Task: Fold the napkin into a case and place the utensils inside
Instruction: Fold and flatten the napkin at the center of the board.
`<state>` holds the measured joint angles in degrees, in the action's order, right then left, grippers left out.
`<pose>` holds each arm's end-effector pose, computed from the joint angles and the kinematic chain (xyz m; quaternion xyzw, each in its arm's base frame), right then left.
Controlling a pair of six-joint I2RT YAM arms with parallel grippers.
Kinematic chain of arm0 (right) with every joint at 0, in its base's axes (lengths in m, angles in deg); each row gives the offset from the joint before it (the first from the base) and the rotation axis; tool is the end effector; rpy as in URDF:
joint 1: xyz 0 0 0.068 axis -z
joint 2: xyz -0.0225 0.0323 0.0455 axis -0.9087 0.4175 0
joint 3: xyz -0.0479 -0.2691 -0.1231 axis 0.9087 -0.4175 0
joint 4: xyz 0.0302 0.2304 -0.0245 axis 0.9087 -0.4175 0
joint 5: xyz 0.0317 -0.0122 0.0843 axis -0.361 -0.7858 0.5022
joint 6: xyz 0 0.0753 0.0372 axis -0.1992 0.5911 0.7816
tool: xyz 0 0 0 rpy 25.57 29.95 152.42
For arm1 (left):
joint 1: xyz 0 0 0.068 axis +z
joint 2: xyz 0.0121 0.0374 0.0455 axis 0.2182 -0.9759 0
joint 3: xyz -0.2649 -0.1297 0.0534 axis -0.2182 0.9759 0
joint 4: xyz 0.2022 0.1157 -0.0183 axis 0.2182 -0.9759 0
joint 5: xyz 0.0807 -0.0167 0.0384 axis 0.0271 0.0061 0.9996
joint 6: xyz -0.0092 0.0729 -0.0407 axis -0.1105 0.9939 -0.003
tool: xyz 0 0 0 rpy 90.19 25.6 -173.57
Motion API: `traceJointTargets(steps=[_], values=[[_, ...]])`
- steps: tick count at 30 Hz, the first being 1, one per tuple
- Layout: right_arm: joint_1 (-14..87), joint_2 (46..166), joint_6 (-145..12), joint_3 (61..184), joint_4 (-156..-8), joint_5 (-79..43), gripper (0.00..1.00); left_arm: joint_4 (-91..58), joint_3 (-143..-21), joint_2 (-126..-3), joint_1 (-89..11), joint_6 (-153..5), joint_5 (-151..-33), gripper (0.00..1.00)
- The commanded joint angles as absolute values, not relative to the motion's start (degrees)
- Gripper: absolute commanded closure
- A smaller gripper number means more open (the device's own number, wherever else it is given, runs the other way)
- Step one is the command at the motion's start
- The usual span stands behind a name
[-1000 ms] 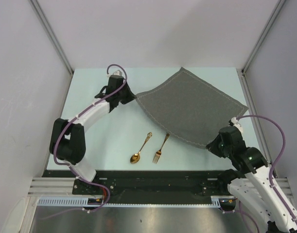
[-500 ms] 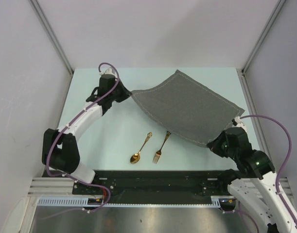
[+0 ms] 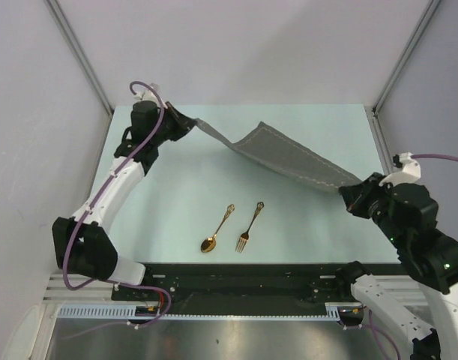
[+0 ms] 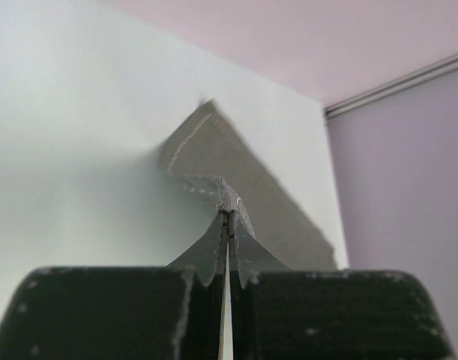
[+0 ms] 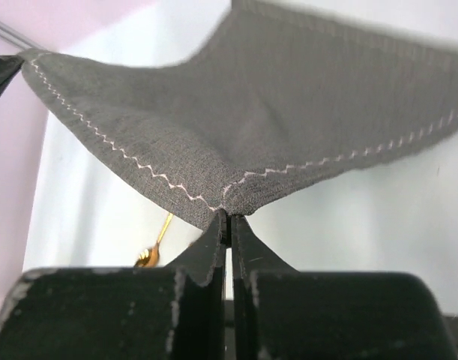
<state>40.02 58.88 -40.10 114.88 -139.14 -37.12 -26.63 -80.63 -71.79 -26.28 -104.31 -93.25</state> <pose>0.0574 0.0104 0.3889 0.1130 0.8251 0.1921 0.5192 0.3295 -0.0928 0.3701 -0.1490 0.8009 -0.3267 0.4792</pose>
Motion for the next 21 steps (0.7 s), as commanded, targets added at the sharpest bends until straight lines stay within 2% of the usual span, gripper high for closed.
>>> traceJointTargets(steps=[1,9,13,17,21], values=[[39.8,60.5,-50.1,125.9,-135.4,-39.2,1.00,-20.5,-87.8,-65.7,-24.2,-107.4,-98.0,1.00],[40.3,62.0,-57.0,143.7,-132.5,-33.1,1.00,-20.6,-103.9,-64.8,-22.5,-111.3,-103.9,1.00],[40.7,62.7,-56.4,147.7,-131.2,-32.0,1.00,-19.2,-109.2,-65.6,-22.5,-113.2,-104.6,1.00],[40.3,63.6,-55.2,147.1,-132.4,-39.6,1.00,-15.6,-108.6,-67.2,-22.6,-115.5,-103.5,1.00],[38.3,64.8,-53.4,141.5,-133.0,-50.6,1.00,-11.9,-105.7,-71.2,-23.0,-118.0,-104.1,1.00]])
